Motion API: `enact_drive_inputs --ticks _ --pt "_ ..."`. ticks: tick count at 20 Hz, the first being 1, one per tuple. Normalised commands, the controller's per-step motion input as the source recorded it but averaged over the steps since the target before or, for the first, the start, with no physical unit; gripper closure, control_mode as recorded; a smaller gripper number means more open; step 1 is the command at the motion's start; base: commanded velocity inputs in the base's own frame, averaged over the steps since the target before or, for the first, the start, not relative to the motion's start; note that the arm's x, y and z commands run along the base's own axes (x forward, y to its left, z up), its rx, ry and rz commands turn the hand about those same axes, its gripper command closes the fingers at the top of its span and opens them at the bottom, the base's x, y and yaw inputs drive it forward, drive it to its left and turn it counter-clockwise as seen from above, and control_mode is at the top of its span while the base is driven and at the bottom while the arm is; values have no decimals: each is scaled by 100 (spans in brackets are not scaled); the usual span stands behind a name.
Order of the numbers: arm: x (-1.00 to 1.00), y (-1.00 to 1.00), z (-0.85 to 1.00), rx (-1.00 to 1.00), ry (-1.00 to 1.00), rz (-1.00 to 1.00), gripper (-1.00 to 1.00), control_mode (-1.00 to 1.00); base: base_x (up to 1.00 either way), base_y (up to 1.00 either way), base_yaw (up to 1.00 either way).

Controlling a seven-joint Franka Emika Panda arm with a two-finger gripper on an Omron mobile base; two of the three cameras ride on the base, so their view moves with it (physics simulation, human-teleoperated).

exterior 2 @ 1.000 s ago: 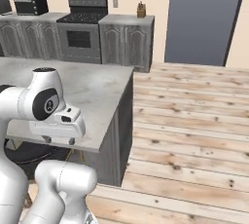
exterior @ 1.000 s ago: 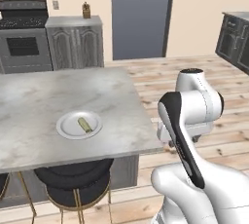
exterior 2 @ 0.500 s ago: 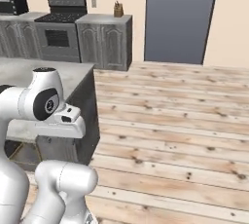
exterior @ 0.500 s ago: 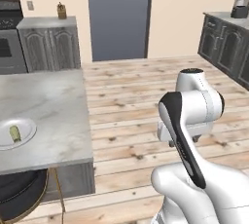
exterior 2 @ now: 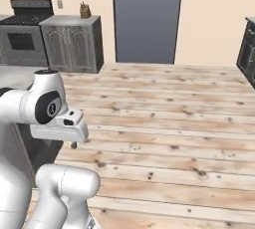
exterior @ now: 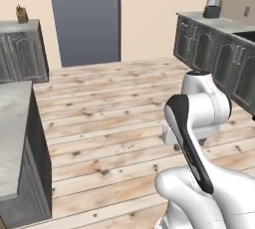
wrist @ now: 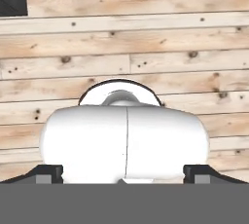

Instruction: Retrieve the butter from the fridge and place it on a plate on the dining table. Then retrieve the butter knife by the fridge and place it near the plate.

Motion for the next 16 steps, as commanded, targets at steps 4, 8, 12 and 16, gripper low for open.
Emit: enact_drive_inputs --ticks 4,8,12,16 --pt "0 0 0 0 0 0 -100 100 99 -53 0" --pt "0 0 0 0 0 0 -100 100 100 -48 7" --pt "0 0 0 0 0 0 -100 100 100 -72 18" --pt "0 0 0 0 0 0 -100 100 100 -68 28"
